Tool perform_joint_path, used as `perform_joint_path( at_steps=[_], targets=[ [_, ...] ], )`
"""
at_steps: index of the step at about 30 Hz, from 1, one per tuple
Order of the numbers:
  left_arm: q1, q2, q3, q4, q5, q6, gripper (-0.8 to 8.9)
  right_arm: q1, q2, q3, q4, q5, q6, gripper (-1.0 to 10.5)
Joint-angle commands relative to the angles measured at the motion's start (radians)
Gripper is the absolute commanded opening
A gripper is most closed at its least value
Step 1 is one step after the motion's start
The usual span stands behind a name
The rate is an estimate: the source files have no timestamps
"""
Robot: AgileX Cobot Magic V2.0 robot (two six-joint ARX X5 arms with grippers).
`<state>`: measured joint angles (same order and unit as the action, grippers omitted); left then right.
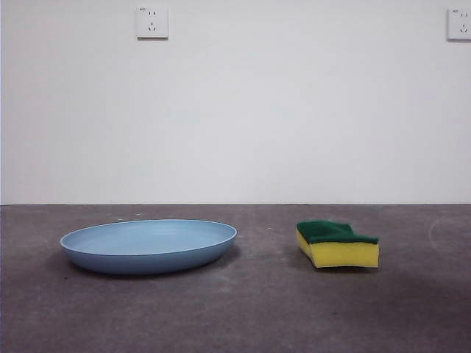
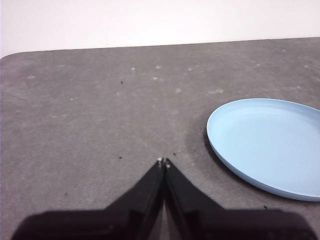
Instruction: Pick up the plate,pick up the cloth,clean the plate with the cloth
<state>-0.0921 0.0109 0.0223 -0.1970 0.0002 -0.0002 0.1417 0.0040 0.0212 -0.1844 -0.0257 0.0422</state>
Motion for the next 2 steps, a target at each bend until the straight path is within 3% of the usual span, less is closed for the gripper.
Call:
perform_joint_path(
  at_steps=[1, 2],
  targets=[
    [0.002, -0.003, -0.015, 0.003, 0.002, -0.003, -0.02, -0.001, -0.003, -0.015, 0.004, 0.002, 0.013, 0.0],
    [0.002, -0.003, -0.015, 0.003, 0.002, -0.003, -0.02, -0.001, -0.003, -0.015, 0.004, 0.002, 0.013, 0.0]
  ],
)
